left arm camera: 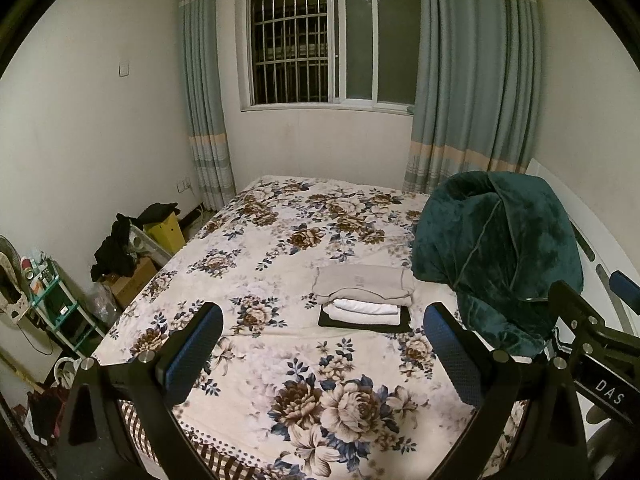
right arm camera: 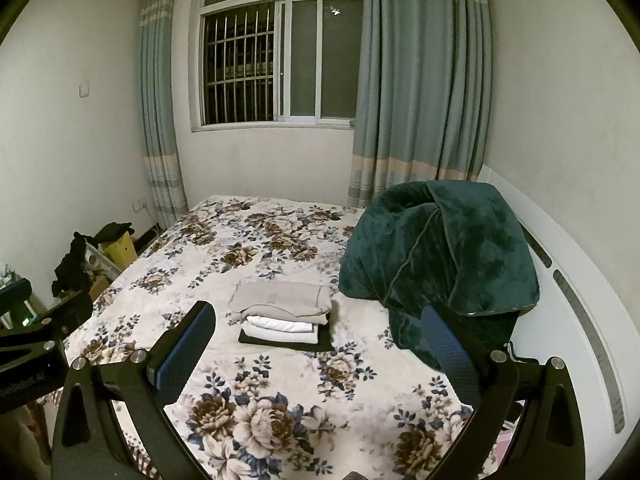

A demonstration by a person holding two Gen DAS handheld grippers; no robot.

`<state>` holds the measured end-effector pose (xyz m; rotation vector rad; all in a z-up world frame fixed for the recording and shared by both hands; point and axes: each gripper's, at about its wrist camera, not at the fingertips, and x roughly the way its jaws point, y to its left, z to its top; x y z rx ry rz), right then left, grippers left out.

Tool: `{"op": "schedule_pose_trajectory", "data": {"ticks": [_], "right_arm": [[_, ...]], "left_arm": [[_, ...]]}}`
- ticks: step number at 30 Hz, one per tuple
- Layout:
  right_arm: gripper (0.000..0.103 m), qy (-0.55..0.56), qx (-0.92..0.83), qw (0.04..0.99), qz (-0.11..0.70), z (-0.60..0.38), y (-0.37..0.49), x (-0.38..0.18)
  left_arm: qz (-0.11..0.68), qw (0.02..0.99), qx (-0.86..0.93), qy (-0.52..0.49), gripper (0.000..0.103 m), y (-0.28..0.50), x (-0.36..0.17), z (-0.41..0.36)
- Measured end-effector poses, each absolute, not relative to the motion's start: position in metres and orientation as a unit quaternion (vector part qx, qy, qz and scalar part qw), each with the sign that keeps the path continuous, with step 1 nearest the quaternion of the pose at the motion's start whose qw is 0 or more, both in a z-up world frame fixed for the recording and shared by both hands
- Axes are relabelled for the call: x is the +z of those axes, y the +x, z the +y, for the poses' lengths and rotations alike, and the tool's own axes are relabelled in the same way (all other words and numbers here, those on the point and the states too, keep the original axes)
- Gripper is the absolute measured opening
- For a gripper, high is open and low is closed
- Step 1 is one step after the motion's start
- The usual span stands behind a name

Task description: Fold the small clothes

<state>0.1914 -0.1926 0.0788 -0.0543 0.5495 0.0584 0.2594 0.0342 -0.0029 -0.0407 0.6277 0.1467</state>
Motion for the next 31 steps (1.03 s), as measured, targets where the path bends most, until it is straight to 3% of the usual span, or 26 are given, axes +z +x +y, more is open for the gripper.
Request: {"op": "schedule_pose_trajectory", "data": {"ticks": [31], "right_arm": [[0.103, -0.026, 0.023, 0.963, 0.269, -0.1886, 0.1888, 0.0818]], "left_arm": [[0.296, 0.952, 0.080, -0.011, 0.103, 0.2542, 0.0005, 0.0360]]}}
